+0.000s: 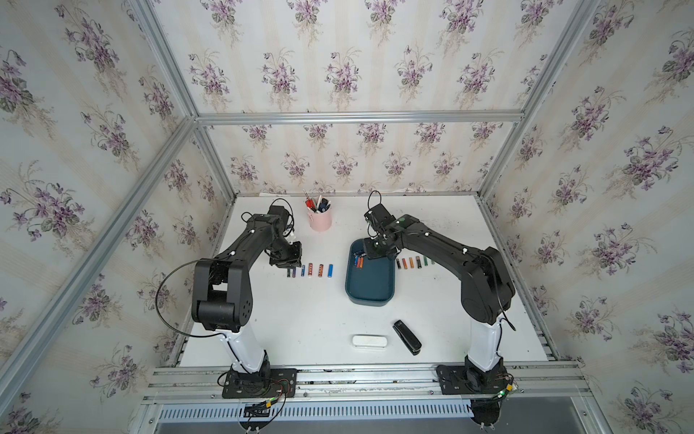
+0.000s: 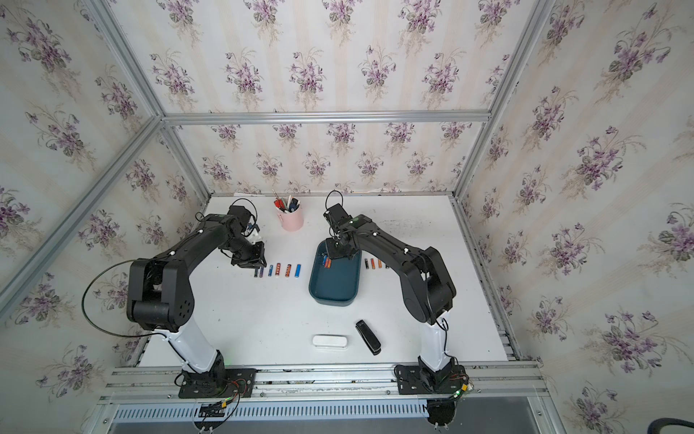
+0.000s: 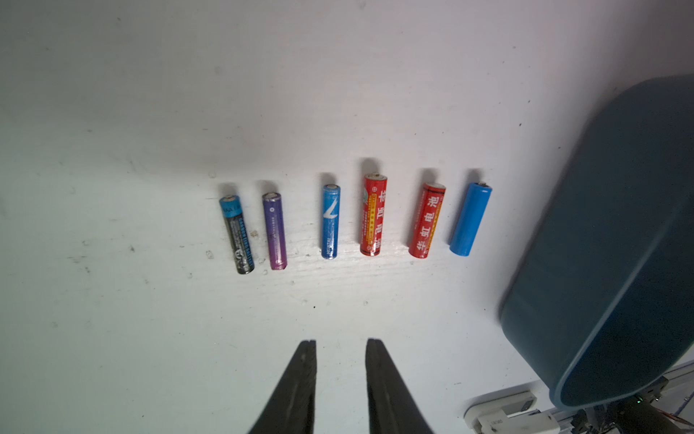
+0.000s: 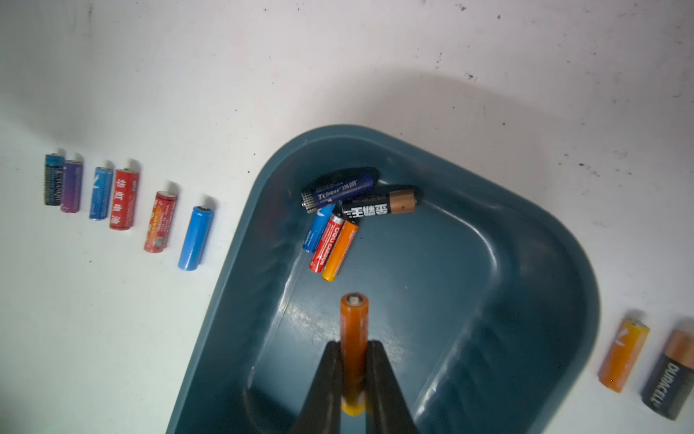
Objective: Take the batteries out of the storage box
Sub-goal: Pick up the battery from the storage box, then place the battery at the center of the board.
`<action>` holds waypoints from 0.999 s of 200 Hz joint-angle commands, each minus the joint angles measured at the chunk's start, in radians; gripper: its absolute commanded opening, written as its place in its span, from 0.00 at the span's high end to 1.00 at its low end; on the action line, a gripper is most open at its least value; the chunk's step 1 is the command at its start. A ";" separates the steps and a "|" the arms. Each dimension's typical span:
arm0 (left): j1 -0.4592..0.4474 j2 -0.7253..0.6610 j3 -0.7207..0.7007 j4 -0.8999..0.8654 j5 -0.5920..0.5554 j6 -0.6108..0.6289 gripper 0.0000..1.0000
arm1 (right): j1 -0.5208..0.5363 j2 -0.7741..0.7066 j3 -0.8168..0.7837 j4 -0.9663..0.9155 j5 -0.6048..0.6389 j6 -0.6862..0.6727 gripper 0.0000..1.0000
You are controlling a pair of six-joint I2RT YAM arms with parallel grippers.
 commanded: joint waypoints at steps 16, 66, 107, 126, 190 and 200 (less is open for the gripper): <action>-0.003 -0.021 -0.009 -0.004 -0.009 -0.001 0.71 | -0.027 -0.101 -0.110 -0.010 0.041 0.033 0.90; -0.004 -0.029 -0.010 -0.016 -0.015 0.002 0.71 | -0.065 -0.227 -0.256 0.007 0.065 0.055 0.90; -0.013 -0.028 -0.010 -0.015 -0.014 -0.005 0.71 | -0.102 -0.274 -0.352 0.027 0.064 0.050 0.90; -0.019 -0.029 -0.013 -0.013 -0.014 -0.010 0.71 | -0.144 -0.288 -0.418 0.061 0.062 0.049 0.90; -0.033 -0.019 -0.007 -0.019 -0.025 -0.017 0.71 | -0.157 -0.239 -0.533 0.161 0.011 0.057 0.90; -0.035 -0.019 -0.007 -0.020 -0.025 -0.018 0.71 | -0.157 -0.228 -0.534 0.169 0.005 0.055 0.90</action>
